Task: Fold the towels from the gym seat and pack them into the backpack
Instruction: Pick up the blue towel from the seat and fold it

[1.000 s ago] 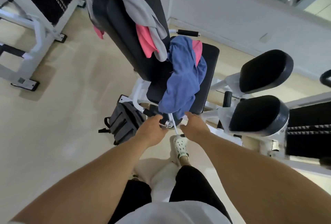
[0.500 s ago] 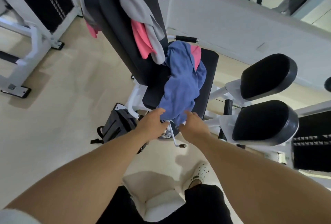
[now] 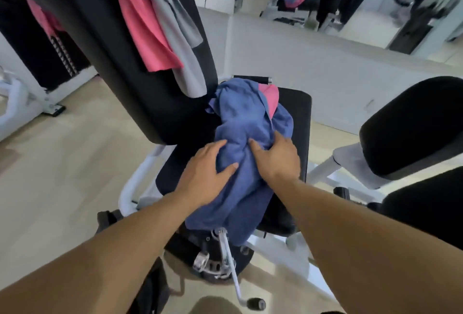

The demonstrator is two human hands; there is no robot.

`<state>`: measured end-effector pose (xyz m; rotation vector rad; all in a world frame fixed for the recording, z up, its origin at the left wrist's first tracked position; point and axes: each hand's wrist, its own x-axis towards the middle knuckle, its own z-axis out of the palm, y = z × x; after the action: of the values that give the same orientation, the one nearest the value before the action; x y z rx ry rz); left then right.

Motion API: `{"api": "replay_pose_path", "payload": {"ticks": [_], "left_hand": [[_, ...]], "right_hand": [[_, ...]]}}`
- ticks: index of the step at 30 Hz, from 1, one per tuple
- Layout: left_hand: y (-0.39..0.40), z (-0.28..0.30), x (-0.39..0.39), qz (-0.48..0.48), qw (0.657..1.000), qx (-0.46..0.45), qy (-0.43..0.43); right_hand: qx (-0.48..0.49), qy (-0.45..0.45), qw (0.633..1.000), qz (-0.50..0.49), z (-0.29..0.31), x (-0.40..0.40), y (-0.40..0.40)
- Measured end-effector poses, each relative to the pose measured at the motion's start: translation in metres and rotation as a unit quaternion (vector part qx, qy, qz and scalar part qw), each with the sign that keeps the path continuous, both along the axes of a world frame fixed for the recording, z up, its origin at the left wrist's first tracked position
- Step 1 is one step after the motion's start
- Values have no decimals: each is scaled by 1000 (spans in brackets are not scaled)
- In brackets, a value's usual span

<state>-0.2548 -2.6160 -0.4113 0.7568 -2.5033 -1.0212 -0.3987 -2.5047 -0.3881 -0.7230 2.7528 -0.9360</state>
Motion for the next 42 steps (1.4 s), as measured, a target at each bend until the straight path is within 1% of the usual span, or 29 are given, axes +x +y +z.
{"api": "replay_pose_path", "payload": {"ticks": [2, 3, 6, 10, 12, 14, 16, 17, 18, 19, 21, 22, 23, 24, 25, 26, 27, 28, 29, 30, 31, 33, 34, 35, 36, 38, 40, 41, 42], "left_hand": [[-1, -15, -10, 2, 999, -54, 0], [-1, -20, -13, 10, 997, -79, -1], [1, -23, -11, 19, 995, -94, 5], [10, -20, 2, 3, 998, -60, 11], [18, -18, 14, -1, 999, -36, 5], [24, -17, 27, 10, 1000, -5, 11], [35, -12, 43, 14, 1000, -3, 14], [42, -7, 51, 15, 1000, -2, 21], [47, -2, 57, 12, 999, 2, 40], [53, 5, 63, 6, 998, 6, 58], [64, 16, 73, 23, 994, 40, 104], [67, 21, 78, 47, 987, 75, 131], [68, 26, 81, 71, 978, 109, 164], [68, 31, 85, 75, 968, 137, 197], [69, 37, 89, 57, 960, 159, 225], [70, 40, 91, 31, 957, 170, 235], [72, 41, 93, 9, 958, 169, 231], [72, 39, 93, 11, 963, 155, 220], [74, 35, 93, 22, 965, 145, 219], [76, 31, 93, 50, 964, 134, 225], [78, 25, 93, 78, 959, 124, 243], [81, 19, 98, 139, 943, 100, 285], [82, 20, 104, 163, 931, 95, 313], [83, 25, 110, 182, 915, 101, 346], [81, 30, 117, 198, 898, 115, 376], [77, 46, 131, 205, 854, 174, 446], [70, 64, 147, 176, 807, 226, 516], [68, 71, 155, 150, 791, 255, 535], [65, 75, 162, 124, 788, 282, 533]], "right_hand": [[21, 88, 996, -1, -16, -4, -6], [22, 108, 994, -2, -20, -5, -8], [-27, 92, 995, -7, -22, -5, -6], [-64, 54, 997, -5, -18, 0, 1], [-127, 32, 991, -8, -12, 6, 8], [-202, 42, 978, -22, -2, 11, 17], [-249, 49, 967, -24, 10, 19, 24], [-281, 29, 959, -24, 17, 23, 25], [-331, -15, 943, -28, 28, 28, 25], [-392, -76, 916, -36, 40, 32, 24], [-501, -210, 839, -29, 68, 44, 24], [-533, -278, 799, -1, 80, 53, 26], [-548, -336, 765, 47, 91, 63, 30], [-546, -379, 739, 109, 97, 76, 36], [-533, -412, 718, 176, 99, 88, 41], [-507, -438, 703, 239, 98, 98, 46], [-474, -452, 695, 296, 92, 108, 49], [-436, -447, 703, 340, 84, 115, 49], [-410, -422, 722, 363, 75, 120, 46], [-398, -381, 752, 362, 65, 123, 42], [-403, -330, 783, 341, 56, 124, 38], [-410, -187, 856, 255, 39, 116, 29], [-387, -99, 892, 210, 32, 110, 26], [-348, -27, 918, 187, 24, 105, 24], [-296, 19, 938, 182, 18, 101, 24], [-211, 65, 955, 200, 6, 96, 24], [-215, 86, 945, 229, 0, 98, 24], [-233, 93, 935, 249, -2, 104, 25], [-250, 94, 922, 280, -4, 109, 25]]}}
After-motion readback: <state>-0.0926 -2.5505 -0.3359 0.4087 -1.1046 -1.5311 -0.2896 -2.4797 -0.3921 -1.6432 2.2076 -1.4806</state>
